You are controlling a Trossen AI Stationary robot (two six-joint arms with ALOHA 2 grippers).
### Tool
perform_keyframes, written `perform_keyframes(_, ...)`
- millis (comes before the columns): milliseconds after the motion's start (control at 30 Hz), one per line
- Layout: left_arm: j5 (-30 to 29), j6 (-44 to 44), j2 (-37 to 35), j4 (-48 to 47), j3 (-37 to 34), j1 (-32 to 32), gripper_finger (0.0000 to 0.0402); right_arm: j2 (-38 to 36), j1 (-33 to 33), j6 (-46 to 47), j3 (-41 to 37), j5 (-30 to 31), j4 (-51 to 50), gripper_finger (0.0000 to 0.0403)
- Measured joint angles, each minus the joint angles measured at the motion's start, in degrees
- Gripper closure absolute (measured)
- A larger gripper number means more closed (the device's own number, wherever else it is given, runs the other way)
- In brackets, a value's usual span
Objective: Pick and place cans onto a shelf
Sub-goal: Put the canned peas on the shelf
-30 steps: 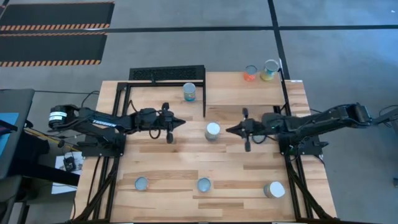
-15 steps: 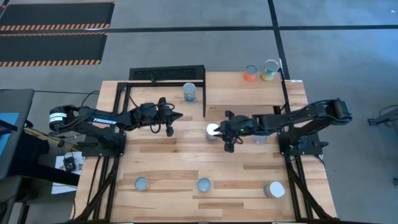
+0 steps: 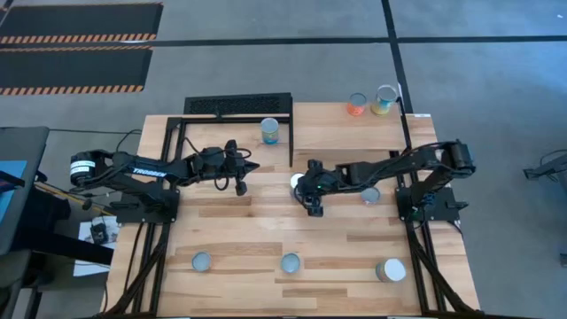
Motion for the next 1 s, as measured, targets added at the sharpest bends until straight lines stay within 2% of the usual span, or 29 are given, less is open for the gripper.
perform_keyframes(267,0.00,0.00,0.00,-0.57,0.00,0.00,0.0401,1.81,-0.10,-2.53,1.95,2.00,-0.45,0.0315)
perform_keyframes(533,0.00,0.00,0.02,-0.90,0.00,0.00,0.0401,1.44,-0.57,-2.47,1.97,2.26,-1.96,0.0392)
perform_keyframes(733,0.02,0.02,0.02,-0.88,0.00,0.00,0.0401,0.76,-0.53,-0.69,3.55,2.11,-5.58,0.0389)
perform_keyframes(1000,0.02,0.02,0.02,-1.21,0.00,-0.39,0.0401,-0.22,-0.24,8.68,17.00,2.83,-21.90,0.0396)
